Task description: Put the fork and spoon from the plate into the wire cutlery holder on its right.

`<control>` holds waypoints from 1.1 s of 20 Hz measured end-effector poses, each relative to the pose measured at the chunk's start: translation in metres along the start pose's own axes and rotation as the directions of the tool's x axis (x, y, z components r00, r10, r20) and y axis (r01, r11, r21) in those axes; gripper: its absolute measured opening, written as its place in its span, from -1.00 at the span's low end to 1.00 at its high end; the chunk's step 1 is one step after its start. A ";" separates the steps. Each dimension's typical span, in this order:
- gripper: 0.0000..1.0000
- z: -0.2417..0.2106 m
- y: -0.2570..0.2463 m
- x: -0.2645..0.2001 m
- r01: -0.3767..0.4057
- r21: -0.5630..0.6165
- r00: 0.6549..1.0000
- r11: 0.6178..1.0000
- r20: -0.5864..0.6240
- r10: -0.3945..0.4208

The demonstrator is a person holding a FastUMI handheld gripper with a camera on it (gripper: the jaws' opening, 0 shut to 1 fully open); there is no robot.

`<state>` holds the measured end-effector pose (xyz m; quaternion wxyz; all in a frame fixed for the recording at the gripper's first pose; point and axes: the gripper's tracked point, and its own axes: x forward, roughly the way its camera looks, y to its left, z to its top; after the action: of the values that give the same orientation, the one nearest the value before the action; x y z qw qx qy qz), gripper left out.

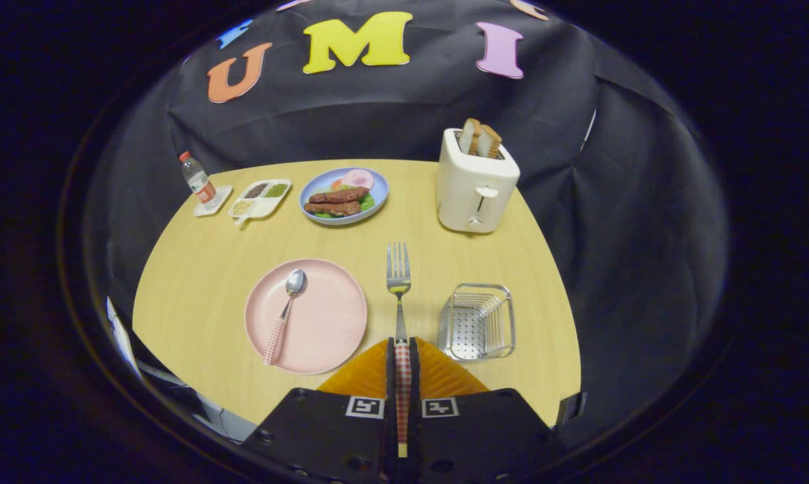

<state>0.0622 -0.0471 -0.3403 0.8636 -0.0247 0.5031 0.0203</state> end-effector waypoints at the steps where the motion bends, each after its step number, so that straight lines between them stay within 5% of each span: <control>1: -0.89 -0.001 -0.011 -0.002 0.002 0.011 1.000 1.000 -0.026 -0.002; 12: -0.89 -0.013 -0.097 -0.009 0.020 -0.017 0.963 1.000 -0.267 -0.024; 22: -0.89 -0.019 -0.083 0.013 -0.060 0.040 0.844 0.997 -0.531 0.072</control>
<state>0.0567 -0.1308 -0.3594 0.6896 -0.0025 0.7232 0.0369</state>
